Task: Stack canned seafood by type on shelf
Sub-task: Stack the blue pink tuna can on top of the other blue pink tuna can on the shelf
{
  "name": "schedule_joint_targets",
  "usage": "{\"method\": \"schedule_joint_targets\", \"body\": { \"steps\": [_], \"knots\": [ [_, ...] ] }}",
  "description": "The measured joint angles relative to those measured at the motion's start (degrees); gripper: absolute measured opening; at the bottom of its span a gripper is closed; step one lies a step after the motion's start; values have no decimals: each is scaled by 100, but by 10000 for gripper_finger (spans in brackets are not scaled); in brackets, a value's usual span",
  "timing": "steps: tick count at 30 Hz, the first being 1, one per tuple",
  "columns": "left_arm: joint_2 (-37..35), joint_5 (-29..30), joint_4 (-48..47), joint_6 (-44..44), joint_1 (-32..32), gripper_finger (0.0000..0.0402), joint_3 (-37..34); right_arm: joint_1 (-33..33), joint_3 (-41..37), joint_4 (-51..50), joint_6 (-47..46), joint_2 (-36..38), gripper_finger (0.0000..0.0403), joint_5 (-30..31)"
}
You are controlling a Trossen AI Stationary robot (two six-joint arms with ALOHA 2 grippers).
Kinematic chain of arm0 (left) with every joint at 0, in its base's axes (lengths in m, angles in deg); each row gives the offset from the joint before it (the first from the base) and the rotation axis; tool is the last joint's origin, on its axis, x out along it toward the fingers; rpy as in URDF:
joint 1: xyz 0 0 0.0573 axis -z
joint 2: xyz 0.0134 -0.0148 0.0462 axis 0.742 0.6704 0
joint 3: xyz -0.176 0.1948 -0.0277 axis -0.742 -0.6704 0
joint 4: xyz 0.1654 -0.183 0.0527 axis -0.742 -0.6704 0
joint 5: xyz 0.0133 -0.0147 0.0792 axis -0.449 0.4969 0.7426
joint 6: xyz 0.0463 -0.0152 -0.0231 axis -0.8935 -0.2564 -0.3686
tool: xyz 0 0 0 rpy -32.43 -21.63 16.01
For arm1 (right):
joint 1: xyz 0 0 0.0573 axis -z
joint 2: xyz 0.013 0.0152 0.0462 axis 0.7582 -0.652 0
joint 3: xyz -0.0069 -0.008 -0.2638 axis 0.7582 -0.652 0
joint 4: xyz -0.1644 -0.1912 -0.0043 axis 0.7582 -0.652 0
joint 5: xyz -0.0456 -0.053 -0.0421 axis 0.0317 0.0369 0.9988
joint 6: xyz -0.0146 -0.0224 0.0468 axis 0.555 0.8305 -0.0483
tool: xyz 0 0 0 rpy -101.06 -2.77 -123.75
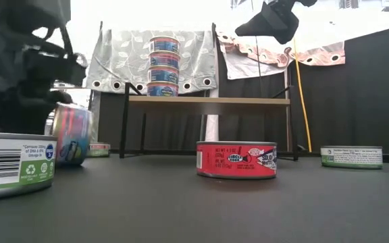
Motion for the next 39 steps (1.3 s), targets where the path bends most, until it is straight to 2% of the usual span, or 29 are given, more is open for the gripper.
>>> {"method": "schedule_joint_targets", "body": {
  "steps": [10, 12, 16, 20, 23, 26, 29, 34, 36, 39],
  "knots": [
    [-83, 87, 45, 257, 50, 4, -127, 0, 4, 14, 234, -62, 377, 35],
    [-114, -118, 11, 235, 79, 4, -90, 0, 4, 19, 246, -61, 377, 37],
    [-430, -895, -408, 220, 113, 4, 179, 0, 4, 20, 253, -61, 377, 37],
    [-977, -963, -801, -484, 145, 4, 671, 0, 4, 16, 307, -63, 377, 37],
    [-1326, -306, -1222, -1409, 128, 11, 981, 0, 4, 12, 365, -63, 377, 33],
    [-1577, -197, -1533, -2274, 76, 43, 1335, 0, 4, 12, 343, -63, 377, 26],
    [-1723, -107, -1654, -2952, -112, 99, 1586, 0, 4, 3, 297, -63, 377, 19],
    [-1716, 686, -1495, -4964, -323, 193, 1677, 0, 2, -15, 337, -63, 377, 15],
    [-1716, 816, -1460, -4900, -319, 211, 1678, 0, 2, -22, 294, -63, 377, 10],
    [-1695, 986, -1248, -5011, -320, 217, 1680, -2, 2, -26, 309, -63, 377, 8]
  ]
}}
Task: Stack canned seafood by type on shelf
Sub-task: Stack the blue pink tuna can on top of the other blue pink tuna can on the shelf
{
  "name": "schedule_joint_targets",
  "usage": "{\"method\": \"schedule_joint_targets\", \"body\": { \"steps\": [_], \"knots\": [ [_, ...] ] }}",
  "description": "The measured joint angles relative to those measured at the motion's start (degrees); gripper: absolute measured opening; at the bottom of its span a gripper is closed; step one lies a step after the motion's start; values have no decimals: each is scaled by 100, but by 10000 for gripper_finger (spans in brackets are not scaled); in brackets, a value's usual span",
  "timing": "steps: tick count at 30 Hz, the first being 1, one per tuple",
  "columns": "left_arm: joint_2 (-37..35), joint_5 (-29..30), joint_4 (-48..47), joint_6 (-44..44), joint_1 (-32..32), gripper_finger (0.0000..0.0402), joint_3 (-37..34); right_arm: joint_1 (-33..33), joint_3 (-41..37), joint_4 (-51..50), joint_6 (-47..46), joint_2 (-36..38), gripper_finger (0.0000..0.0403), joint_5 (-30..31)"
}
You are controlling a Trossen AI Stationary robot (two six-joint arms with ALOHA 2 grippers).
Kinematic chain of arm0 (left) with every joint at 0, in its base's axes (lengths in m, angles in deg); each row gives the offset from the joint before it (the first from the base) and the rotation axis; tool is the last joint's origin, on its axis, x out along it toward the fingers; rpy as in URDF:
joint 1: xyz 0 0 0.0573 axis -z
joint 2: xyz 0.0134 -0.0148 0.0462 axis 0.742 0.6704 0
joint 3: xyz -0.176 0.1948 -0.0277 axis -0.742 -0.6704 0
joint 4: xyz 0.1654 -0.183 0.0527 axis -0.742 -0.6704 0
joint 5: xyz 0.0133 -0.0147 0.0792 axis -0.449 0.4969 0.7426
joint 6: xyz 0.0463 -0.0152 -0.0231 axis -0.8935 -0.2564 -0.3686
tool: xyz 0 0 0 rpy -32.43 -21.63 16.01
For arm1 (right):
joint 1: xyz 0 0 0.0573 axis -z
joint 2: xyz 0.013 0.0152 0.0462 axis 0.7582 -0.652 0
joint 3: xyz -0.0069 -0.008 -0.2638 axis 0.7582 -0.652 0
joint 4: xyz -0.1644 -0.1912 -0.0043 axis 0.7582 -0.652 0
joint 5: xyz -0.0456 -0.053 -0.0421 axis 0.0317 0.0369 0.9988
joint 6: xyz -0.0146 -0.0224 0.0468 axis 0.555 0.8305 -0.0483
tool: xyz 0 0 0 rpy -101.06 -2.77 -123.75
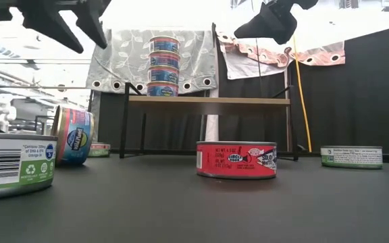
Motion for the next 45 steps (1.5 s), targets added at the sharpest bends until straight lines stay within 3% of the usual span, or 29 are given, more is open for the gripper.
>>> {"method": "schedule_joint_targets", "body": {
  "steps": [2, 4, 7, 8, 14, 22, 25, 28, 34, 38, 45],
  "knots": [
    [15, 22, -57, 39, 1, 218, -3, 0, 0, -3, 25, 0, 377, -2],
    [16, -105, -71, 656, -29, 219, -3, -2, 0, -3, 30, 0, 377, -2],
    [15, -1178, -229, 820, -279, 223, -8, -2, 0, -5, 29, 0, 377, -2],
    [22, -1295, -202, 803, -313, 223, -18, -2, 0, -5, 12, 0, 377, -2],
    [-39, -840, -7, 1192, -337, 224, -14, -2, 0, -9, -11, 0, 377, -13],
    [-32, -878, -392, 909, -368, 225, -14, -2, -2, -11, 8, 0, 377, -13],
    [-17, -1539, -519, 784, -731, 247, -14, -2, -2, -11, 1, 0, 377, -13],
    [23, -2072, -541, 909, -1043, 293, -14, -2, -2, -11, 1, 0, 377, -13],
    [417, -2278, -758, 438, -1327, 374, -14, -2, -4, -9, -23, 0, 377, -15],
    [929, -2442, -852, 152, -1347, 383, -14, -2, -4, -9, -32, 0, 377, -16],
    [1557, -2240, -769, -295, -1337, 383, -15, -2, -4, -9, -32, 0, 377, -17]
  ]
}}
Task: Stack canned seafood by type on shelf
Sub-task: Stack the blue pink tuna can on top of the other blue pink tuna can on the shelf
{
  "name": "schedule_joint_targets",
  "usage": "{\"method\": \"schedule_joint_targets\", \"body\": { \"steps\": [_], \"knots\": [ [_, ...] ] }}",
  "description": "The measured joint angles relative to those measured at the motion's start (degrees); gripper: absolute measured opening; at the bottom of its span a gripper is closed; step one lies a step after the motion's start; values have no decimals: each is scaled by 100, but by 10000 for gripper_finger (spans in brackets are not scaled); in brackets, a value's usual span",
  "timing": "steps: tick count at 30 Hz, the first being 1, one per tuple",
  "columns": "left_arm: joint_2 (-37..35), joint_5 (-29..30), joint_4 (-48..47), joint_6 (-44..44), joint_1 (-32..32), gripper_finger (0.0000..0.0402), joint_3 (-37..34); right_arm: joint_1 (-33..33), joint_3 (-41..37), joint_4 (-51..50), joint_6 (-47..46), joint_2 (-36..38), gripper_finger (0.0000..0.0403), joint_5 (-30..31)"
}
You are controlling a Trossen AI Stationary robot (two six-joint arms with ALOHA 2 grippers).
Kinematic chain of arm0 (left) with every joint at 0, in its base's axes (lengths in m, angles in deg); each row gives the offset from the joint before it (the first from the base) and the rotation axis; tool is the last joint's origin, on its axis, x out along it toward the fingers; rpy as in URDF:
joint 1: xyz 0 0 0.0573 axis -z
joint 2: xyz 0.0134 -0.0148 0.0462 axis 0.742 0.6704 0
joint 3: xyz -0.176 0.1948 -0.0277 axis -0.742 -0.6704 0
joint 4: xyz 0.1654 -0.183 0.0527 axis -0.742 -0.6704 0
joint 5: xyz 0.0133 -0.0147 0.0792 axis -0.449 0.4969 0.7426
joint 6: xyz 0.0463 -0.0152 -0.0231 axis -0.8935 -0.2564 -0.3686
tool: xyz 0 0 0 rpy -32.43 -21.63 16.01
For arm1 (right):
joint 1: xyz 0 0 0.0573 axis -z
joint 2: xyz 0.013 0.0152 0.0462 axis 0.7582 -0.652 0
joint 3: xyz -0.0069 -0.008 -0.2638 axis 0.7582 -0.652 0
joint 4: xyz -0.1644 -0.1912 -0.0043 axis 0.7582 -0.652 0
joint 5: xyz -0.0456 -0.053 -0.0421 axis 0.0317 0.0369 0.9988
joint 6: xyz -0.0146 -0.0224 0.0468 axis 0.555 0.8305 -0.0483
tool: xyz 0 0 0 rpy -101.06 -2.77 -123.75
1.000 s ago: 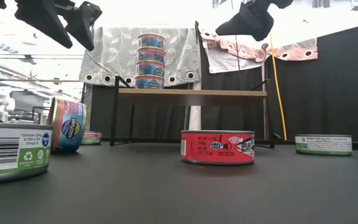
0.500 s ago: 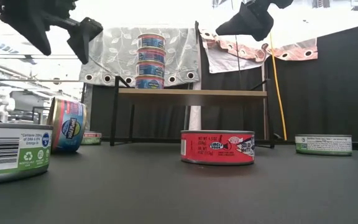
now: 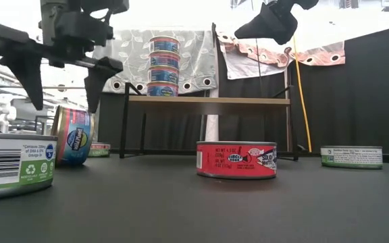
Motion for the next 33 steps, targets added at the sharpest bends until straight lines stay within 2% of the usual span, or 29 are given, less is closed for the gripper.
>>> {"method": "schedule_joint_targets", "body": {
  "steps": [7, 12, 18, 25, 28, 33],
  "knots": [
    [267, 183, 525, -126, -21, 383, -1, -2, 0, 0, 35, 0, 377, 0],
    [631, 171, 456, -304, -16, 376, 1, -13, 0, 9, 94, 0, 377, -1],
    [794, 75, 408, -297, -17, 308, 1, -13, 0, 55, 197, 0, 377, -2],
    [612, 52, 315, -291, -17, 224, 1, -13, 0, 55, 380, 0, 377, 24],
    [495, 28, 270, -119, -17, 196, -1, -13, 0, 99, 948, -40, 377, 63],
    [185, -28, 283, 201, -17, 195, -1, -137, -4, 1182, 3102, -406, 377, 348]
  ]
}}
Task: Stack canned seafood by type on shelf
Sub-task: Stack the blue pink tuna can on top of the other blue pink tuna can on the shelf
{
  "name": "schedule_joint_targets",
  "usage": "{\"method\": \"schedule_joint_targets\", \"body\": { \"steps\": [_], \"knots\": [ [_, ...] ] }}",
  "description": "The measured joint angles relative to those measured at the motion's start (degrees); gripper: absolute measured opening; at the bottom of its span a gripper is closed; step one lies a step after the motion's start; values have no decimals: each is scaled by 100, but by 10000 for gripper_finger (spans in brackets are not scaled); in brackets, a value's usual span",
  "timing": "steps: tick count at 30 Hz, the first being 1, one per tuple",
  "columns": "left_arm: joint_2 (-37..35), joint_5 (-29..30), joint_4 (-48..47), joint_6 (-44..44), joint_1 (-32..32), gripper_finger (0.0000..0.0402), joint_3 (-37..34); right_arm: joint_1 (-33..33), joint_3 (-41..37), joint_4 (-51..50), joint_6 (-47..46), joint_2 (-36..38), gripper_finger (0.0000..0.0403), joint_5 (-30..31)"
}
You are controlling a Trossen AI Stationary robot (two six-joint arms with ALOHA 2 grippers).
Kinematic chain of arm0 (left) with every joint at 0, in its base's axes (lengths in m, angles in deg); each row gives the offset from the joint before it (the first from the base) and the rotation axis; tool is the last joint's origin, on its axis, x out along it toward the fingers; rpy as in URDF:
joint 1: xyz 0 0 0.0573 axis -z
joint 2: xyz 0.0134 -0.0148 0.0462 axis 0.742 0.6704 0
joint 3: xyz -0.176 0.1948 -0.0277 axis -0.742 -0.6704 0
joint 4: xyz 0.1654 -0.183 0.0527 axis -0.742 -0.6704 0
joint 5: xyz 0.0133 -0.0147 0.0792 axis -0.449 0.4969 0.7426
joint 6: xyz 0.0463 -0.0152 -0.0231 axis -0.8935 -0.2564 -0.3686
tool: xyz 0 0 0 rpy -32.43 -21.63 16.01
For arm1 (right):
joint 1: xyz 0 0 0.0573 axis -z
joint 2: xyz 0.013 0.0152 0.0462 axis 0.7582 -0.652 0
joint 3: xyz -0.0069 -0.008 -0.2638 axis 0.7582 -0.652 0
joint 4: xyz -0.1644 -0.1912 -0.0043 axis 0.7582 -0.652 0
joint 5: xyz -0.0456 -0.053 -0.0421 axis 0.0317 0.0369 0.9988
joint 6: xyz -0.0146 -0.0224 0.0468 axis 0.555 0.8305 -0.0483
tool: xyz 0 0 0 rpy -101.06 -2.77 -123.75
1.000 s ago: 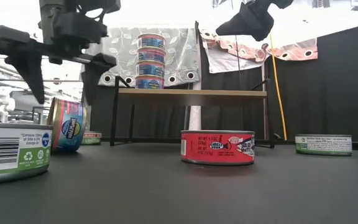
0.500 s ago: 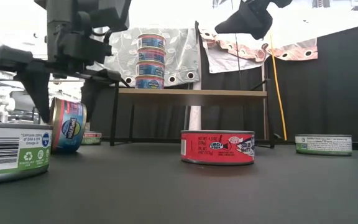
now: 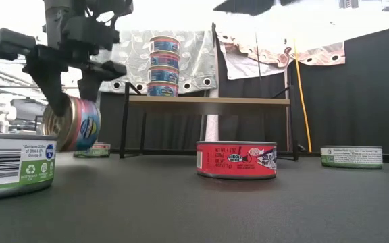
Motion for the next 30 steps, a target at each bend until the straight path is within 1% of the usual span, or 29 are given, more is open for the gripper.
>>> {"method": "schedule_joint_targets", "body": {
  "steps": [2, 3, 4, 6, 9, 12, 15, 18, 21, 23, 25, 27, 30],
  "knots": [
    [-199, -159, -18, 243, 0, 195, 16, -81, 37, 480, 945, -169, 377, 48],
    [-319, -260, -37, 381, -3, 195, 60, -138, 104, 620, 1420, -266, 377, 199],
    [-439, -336, -24, 549, -2, 195, 122, -205, 201, 685, 1953, -370, 377, 457],
    [-683, -528, 66, 922, -2, 195, 280, -344, 484, 800, 3056, -629, 377, 1175],
    [-1069, -925, 282, 1534, 0, 198, 579, -476, 1051, 912, 4952, -1149, 377, 2043],
    [-1419, -1378, 717, 2099, 0, 200, 932, -516, 1707, 910, 6750, -1779, 377, 2493],
    [-1696, -1677, 835, 2736, 0, 201, 1299, -514, 2306, 902, 8172, -2390, 377, 2735],
    [-1862, -1953, 841, 3405, 0, 201, 1559, -505, 2906, 947, 9146, -2924, 377, 3093],
    [-1972, -2282, 810, 4074, 0, 202, 1661, -490, 3352, 1576, 10193, -3327, 377, 3405],
    [-2022, -2578, 780, 4506, -1, 203, 1672, -496, 3547, 2087, 10881, -3511, 377, 3372],
    [-2026, -2731, 640, 4907, 4, 203, 1681, -494, 3729, 2382, 11401, -3663, 376, 3216],
    [-2026, -2784, 481, 5190, 7, 203, 1683, -481, 3852, 2596, 11773, -3787, 376, 3078],
    [-2026, -2920, 453, 5451, 7, 204, 1683, -475, 3936, 2716, 12053, -3861, 376, 2911]
  ]
}}
